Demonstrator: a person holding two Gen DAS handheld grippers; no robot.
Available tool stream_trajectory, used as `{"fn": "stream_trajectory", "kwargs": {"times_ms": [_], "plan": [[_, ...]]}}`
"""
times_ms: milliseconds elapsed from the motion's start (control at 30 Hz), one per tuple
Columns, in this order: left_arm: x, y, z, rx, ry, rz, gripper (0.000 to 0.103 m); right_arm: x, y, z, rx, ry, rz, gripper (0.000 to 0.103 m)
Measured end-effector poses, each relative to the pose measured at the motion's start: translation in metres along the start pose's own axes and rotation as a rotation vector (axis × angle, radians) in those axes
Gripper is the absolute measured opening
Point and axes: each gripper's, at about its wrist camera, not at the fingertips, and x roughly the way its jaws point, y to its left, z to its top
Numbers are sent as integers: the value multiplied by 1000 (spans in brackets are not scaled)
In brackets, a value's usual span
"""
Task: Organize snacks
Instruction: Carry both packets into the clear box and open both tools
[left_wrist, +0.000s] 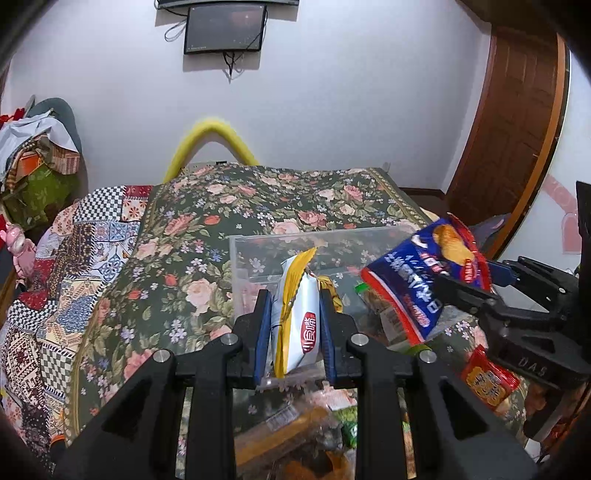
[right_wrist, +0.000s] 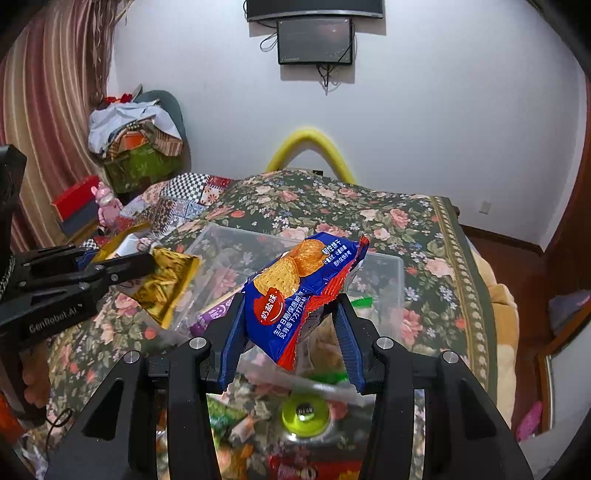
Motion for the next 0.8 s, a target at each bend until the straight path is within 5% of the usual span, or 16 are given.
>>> {"fn": "stream_trajectory", "kwargs": {"times_ms": [333,800], "plan": [[51,-4,-5,30,62,13,24,51,2,-1,-37,142,18,43],[90,-2,-12,45,137,14,24,77,5,-5,-76,208,45,44]]}}
